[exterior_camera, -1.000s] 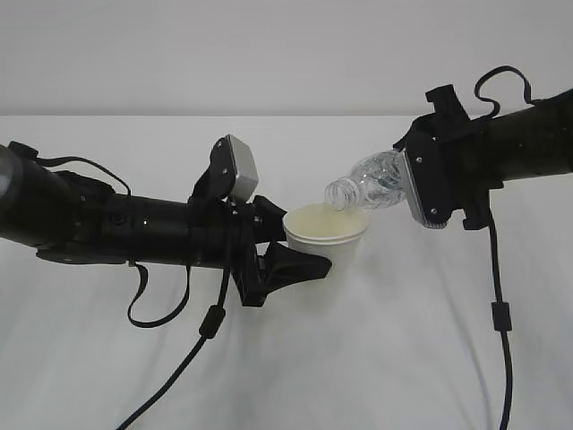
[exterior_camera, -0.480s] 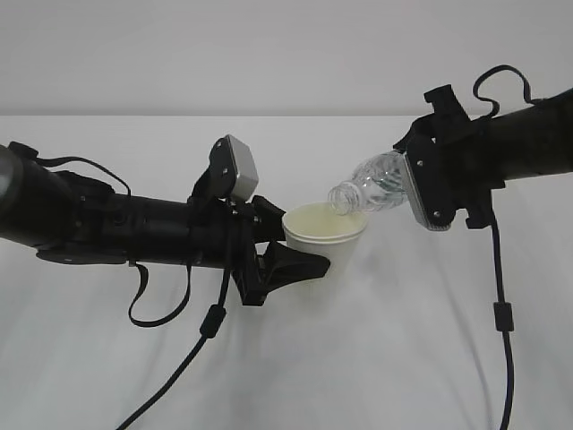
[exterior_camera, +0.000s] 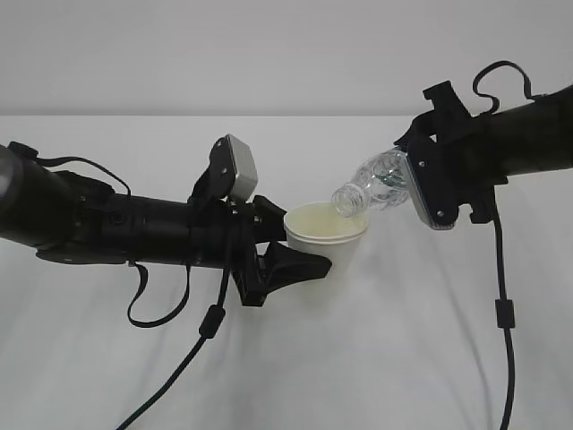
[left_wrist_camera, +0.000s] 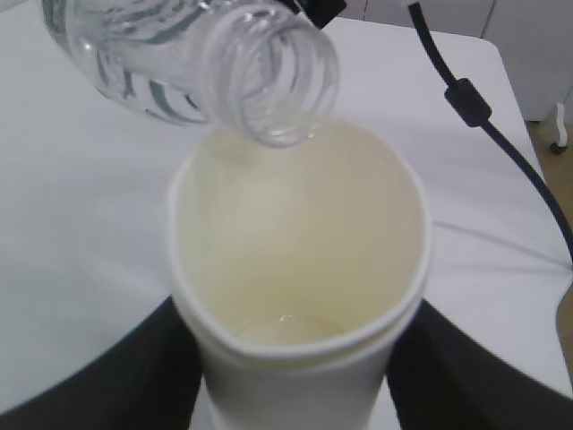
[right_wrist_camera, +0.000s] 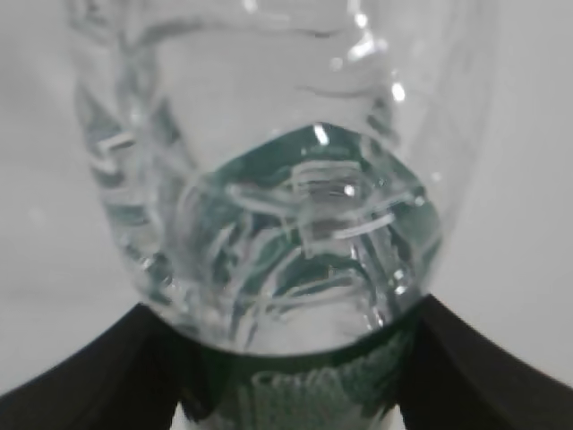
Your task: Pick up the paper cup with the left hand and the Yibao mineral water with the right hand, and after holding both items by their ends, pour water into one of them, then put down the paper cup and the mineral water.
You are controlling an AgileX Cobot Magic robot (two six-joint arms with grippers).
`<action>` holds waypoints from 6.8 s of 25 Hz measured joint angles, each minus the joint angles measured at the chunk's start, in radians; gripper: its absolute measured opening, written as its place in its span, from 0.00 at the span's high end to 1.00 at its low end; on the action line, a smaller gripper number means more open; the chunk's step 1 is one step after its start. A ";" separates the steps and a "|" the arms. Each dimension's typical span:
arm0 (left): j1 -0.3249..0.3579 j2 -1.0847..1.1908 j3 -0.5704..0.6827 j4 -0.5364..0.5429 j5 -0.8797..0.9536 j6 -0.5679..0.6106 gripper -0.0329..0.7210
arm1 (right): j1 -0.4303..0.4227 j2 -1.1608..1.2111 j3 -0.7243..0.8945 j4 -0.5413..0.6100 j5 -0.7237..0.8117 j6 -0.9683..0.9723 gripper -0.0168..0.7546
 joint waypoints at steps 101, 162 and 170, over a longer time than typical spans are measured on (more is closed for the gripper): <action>0.000 0.000 0.000 0.019 -0.028 -0.002 0.45 | 0.002 -0.047 -0.039 -0.111 0.019 0.005 0.34; 0.325 -0.038 0.000 -0.350 0.192 0.124 0.47 | 0.002 0.093 -0.039 0.580 -0.212 0.669 0.36; 0.390 -0.038 0.000 -0.424 0.212 0.124 0.47 | -0.019 0.187 -0.039 0.845 -0.329 0.584 0.36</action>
